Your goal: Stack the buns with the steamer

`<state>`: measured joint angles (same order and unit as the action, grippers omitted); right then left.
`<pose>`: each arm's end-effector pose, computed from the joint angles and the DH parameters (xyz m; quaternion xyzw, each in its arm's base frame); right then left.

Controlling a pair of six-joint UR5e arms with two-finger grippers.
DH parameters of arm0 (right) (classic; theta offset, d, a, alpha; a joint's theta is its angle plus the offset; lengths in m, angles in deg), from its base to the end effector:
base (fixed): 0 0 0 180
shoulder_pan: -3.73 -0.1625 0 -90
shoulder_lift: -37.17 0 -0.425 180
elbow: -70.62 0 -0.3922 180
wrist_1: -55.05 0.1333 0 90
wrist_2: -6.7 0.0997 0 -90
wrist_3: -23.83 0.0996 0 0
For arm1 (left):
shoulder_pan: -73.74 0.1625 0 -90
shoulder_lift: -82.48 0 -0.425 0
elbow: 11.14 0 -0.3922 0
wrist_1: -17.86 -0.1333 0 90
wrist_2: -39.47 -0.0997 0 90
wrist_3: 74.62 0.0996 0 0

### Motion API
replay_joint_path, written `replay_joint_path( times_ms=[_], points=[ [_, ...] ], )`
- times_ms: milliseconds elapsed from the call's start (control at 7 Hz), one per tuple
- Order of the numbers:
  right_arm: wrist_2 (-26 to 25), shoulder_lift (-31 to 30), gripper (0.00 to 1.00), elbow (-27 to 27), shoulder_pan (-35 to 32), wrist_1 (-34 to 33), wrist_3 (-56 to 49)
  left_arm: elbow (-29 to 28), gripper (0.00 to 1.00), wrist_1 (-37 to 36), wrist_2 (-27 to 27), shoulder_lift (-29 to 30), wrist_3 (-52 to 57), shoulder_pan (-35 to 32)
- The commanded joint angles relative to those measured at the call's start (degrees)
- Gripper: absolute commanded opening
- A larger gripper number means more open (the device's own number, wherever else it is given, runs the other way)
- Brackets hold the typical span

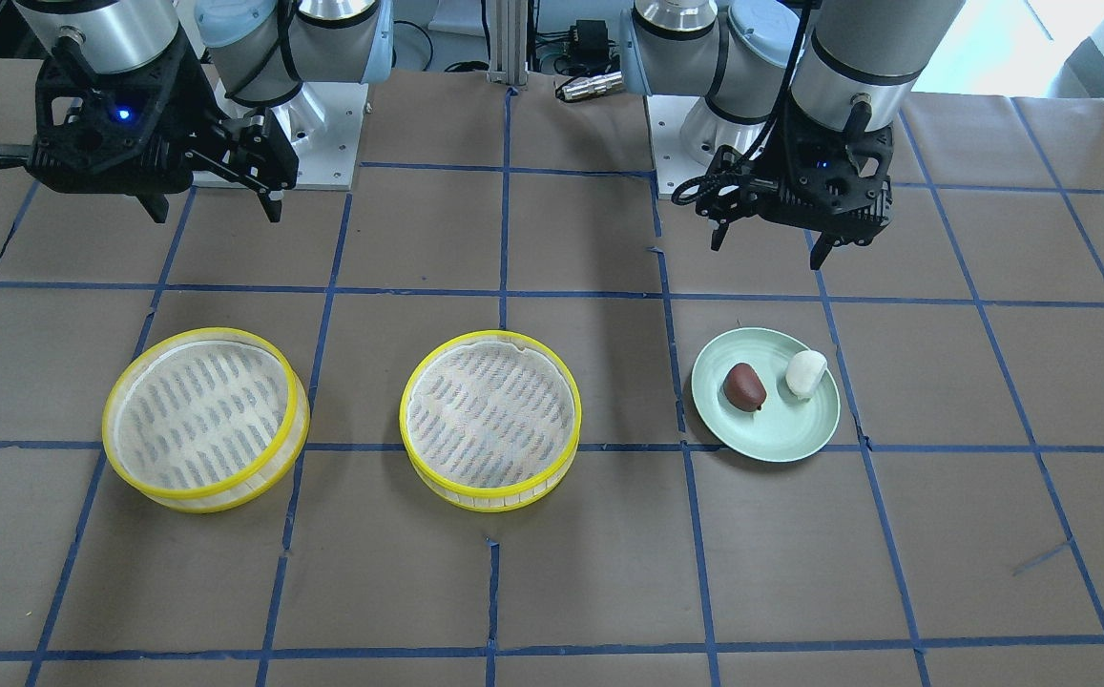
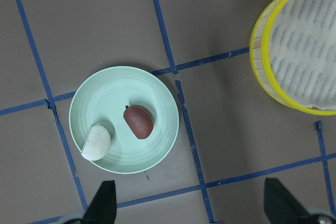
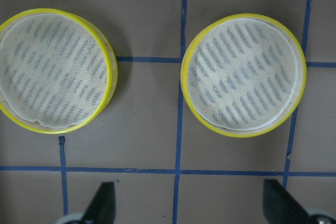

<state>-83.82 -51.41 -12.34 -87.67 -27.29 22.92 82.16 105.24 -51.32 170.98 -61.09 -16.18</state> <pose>0.1445 -0.4936 0.5227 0.0202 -0.9996 -0.0178 0.0046 -0.1313 -0.4822 0.4769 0.1170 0.9931 -0.0063 0.0077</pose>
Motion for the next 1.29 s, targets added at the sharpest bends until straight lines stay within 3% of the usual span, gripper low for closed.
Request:
replay_joint_path(
  times_ms=[0,857,1143],
  points=[
    [0.0,0.0,1.0,-0.1,0.0,0.0,-0.1,0.0,0.98,0.0,0.1,0.0,-0.1,-0.2],
    [0.7,0.4,1.0,-1.3,0.5,-0.9,-0.1,0.1,1.0,0.1,-0.4,0.7,0.3,0.2],
    [0.2,1.7,1.0,-3.1,4.7,-2.4,-2.3,2.0,1.0,0.0,-0.5,1.1,0.3,0.3]
  ],
)
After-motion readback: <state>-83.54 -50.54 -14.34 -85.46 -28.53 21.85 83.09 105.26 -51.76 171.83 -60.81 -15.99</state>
